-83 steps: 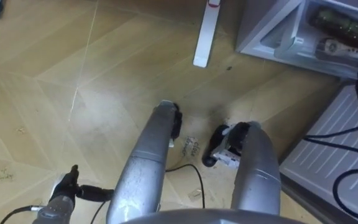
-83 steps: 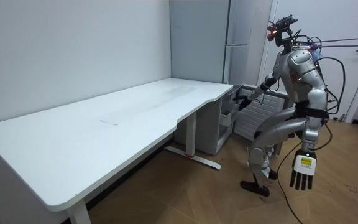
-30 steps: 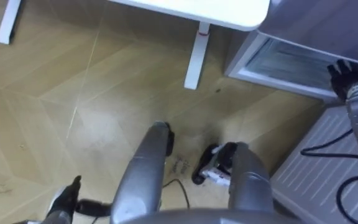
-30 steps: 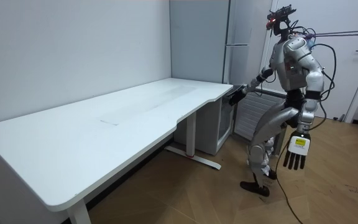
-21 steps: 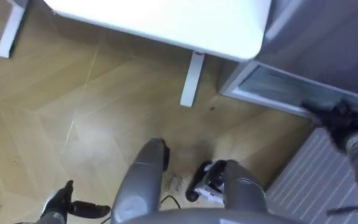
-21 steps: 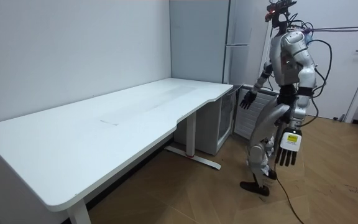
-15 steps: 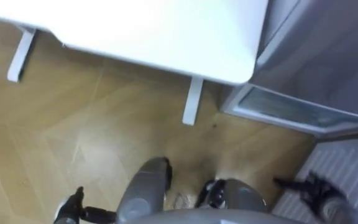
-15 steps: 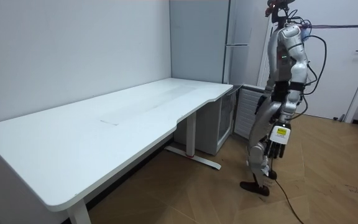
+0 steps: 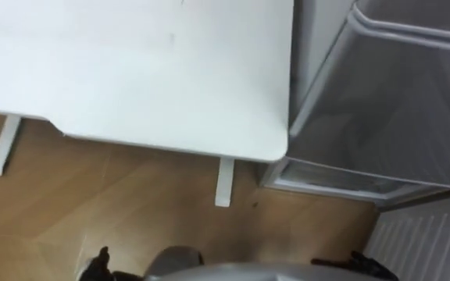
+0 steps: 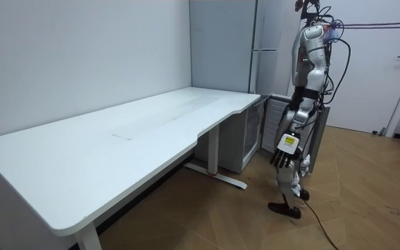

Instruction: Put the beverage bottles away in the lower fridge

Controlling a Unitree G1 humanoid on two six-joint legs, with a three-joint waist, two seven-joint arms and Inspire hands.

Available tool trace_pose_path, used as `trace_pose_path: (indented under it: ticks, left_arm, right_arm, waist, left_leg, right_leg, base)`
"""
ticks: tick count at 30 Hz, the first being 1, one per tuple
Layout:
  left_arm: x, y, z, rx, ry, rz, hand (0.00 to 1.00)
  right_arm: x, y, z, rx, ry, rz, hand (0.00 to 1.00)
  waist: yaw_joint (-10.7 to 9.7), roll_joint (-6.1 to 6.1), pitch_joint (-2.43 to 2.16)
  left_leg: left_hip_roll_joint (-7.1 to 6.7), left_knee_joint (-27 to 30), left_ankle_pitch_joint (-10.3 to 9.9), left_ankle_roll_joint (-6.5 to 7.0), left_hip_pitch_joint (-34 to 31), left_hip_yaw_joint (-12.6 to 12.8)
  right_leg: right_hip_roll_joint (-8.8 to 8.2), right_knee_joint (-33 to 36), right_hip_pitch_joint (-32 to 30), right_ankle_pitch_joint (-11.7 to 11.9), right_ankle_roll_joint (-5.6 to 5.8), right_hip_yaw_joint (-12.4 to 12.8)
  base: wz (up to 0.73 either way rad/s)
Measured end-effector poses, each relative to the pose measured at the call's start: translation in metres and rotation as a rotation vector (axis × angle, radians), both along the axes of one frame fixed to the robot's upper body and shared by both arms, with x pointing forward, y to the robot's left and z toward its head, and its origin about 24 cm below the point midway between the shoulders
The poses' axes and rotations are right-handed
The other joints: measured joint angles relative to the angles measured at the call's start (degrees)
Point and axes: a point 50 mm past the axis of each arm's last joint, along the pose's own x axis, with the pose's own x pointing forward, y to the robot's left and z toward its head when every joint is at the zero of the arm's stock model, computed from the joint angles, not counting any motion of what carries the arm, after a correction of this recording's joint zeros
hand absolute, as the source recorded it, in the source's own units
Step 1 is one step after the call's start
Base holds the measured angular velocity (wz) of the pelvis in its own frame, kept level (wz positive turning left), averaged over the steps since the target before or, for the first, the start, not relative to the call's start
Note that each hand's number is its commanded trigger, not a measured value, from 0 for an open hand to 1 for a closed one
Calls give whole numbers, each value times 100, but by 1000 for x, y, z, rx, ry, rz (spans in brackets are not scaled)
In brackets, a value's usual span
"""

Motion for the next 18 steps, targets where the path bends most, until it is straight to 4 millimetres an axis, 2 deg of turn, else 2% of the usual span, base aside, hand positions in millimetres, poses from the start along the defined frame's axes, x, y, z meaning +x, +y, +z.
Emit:
trace_pose_path:
  ticks: [7,11,17,18]
  left_arm:
    - [3,0,0,0,7,-6,0]
    - [1,-1,-1,-6,3,50,0]
    - [3,0,-1,-5,8,58,0]
    - [3,0,-1,-4,8,68,0]
  right_arm:
    - [-1,5,-1,10,18,53,0]
    - [-1,6,-2,13,31,65,0]
    - [-1,6,-2,26,40,47,0]
    - [-1,6,-2,28,42,48,0]
  waist:
    - [-104,29,33]
    - [-106,-5,42]
    - [-142,-38,38]
    - [-154,-50,24]
  left_leg:
    - [-25,-282,9,15,449,50]
    - [-22,-336,9,15,605,139]
    - [-8,-331,10,18,633,200]
    - [3,-331,12,20,641,226]
  right_leg:
    - [11,-189,347,13,9,185]
    - [12,-238,463,17,16,267]
    - [14,-234,466,48,27,317]
    - [21,-235,467,61,24,320]
  base:
    - [-7]
    - [-10]
    - [-6]
    - [-7]
